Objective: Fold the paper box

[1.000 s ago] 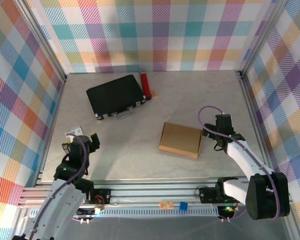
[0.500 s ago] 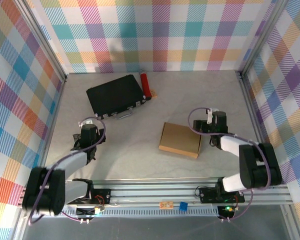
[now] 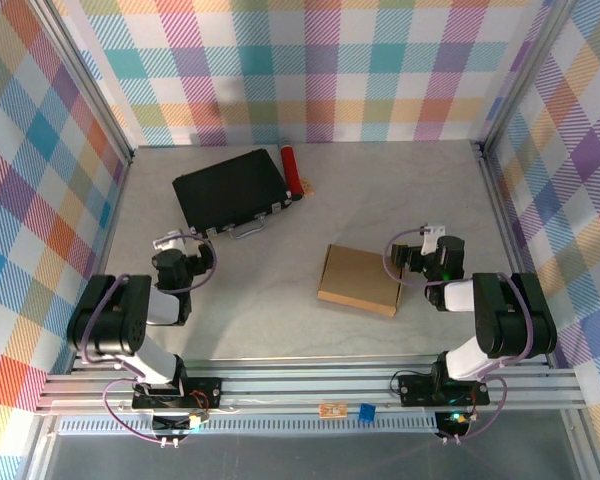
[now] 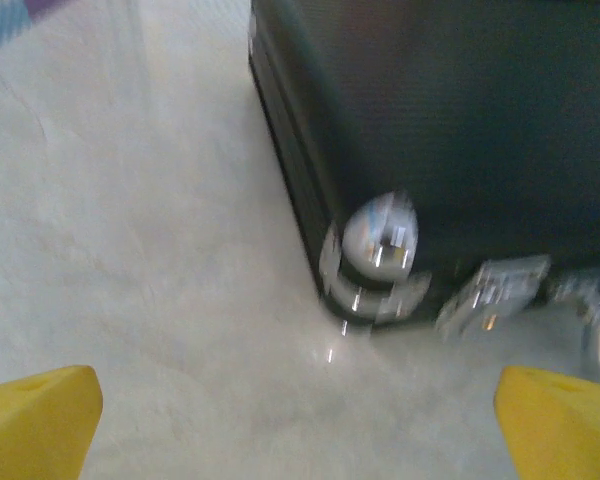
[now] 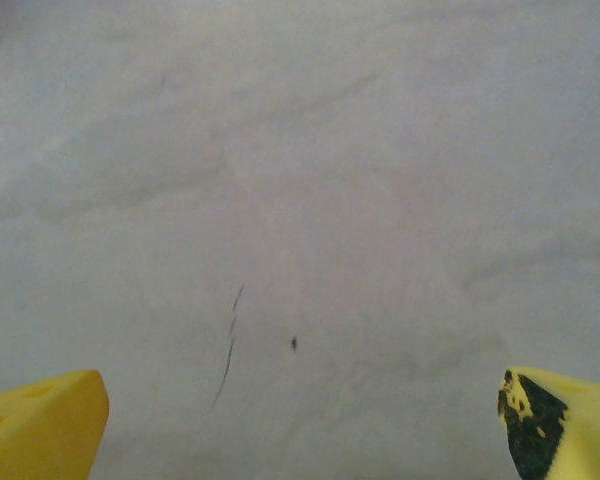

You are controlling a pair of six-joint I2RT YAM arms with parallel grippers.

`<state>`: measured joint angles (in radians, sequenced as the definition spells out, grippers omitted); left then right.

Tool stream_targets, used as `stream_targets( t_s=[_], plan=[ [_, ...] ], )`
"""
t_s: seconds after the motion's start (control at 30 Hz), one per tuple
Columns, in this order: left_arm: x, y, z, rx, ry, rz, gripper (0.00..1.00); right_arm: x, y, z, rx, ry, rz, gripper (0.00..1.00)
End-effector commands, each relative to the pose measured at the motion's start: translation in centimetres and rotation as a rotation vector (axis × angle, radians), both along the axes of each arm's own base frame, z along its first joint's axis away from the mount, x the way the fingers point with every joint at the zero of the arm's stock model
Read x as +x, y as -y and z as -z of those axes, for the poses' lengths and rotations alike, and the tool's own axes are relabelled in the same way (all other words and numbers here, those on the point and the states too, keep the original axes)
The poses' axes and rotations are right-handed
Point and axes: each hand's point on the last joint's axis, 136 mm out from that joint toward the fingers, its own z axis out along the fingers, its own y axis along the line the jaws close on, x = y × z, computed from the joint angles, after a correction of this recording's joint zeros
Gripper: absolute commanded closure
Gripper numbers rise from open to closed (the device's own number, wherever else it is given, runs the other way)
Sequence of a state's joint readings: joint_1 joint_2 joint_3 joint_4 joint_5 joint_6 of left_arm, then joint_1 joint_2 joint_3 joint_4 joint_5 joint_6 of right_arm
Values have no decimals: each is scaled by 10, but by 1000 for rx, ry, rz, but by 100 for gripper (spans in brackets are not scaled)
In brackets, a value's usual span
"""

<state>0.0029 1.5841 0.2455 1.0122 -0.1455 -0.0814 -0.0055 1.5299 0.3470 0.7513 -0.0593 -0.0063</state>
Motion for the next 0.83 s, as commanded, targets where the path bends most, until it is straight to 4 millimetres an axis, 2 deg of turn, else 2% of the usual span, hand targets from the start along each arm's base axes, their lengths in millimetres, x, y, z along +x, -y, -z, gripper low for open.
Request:
stream_targets(
  t_s=[0.0, 0.07, 0.1, 0.8],
  plan=[
    [19, 9, -35, 2, 114, 53, 0, 28, -3, -38, 6, 126, -11, 1],
    [37, 24, -29, 27, 35, 129, 0, 29, 1, -38, 4, 125, 14, 1],
    [37, 29, -26, 47, -1, 138, 0, 29, 1, -38, 4, 121, 15, 1],
    [37, 29, -27, 57, 16, 136, 0, 28, 1, -39, 2, 129, 14, 1]
  ],
)
